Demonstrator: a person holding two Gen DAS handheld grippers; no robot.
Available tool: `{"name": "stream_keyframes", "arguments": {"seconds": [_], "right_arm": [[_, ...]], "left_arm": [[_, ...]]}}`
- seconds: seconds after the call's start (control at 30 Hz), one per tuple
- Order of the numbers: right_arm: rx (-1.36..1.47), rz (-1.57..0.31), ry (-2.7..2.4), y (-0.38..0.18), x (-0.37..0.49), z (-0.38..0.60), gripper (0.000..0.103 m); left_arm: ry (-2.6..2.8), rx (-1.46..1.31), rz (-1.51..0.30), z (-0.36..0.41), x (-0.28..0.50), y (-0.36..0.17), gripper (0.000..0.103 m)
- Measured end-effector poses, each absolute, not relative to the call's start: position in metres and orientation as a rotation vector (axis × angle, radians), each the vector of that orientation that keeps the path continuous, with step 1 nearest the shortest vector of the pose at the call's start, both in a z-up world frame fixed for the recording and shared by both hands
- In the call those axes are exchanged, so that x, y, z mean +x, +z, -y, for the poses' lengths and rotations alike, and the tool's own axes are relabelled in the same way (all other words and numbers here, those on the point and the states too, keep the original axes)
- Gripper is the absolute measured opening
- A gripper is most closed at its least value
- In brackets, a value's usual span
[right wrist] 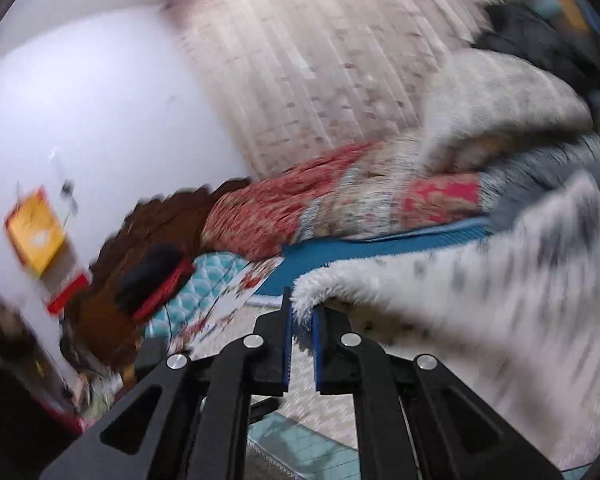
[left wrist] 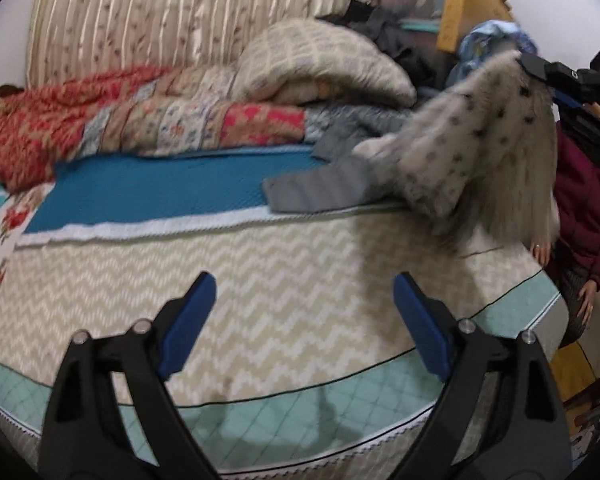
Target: Fold large clothes
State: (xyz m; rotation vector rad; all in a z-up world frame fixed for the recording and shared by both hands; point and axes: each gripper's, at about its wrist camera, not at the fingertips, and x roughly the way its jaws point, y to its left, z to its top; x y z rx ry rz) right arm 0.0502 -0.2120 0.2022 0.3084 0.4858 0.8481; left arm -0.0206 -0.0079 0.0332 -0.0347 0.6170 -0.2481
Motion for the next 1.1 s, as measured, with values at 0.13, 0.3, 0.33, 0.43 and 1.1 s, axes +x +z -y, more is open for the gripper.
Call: {"name": "stream_keyframes", "arguments": {"seconds": [0.13, 0.3, 0.33, 0.43, 1.1], "right_arm": [[0.09, -0.518, 0.634, 0.172, 0.031, 0.193, 0.063], [0.118, -0.649, 0.479, 0.119, 0.014, 0.217, 0.064], [0.13, -0.652, 0.458, 0.115, 0.003, 0.226, 0.064], [0.16, -0.648, 0.371, 0.109, -0.014, 0.255, 0.065], [0.382, -0.779, 0.095, -0.003, -0.026, 0.363, 0.07]], "left_arm": [[-0.264, 0.036, -0.619, 0.025, -0.027, 0.023, 0.087], [-0.269, 0.189, -0.661, 0.046, -0.023, -0.006, 0.087], [-0.274, 0.21, -0.669, 0.05, -0.022, -0.01, 0.087], [-0.283, 0.281, -0.672, 0.062, -0.023, -0.021, 0.087], [-0.387, 0.572, -0.663, 0.101, -0.047, -0.076, 0.087]]}}
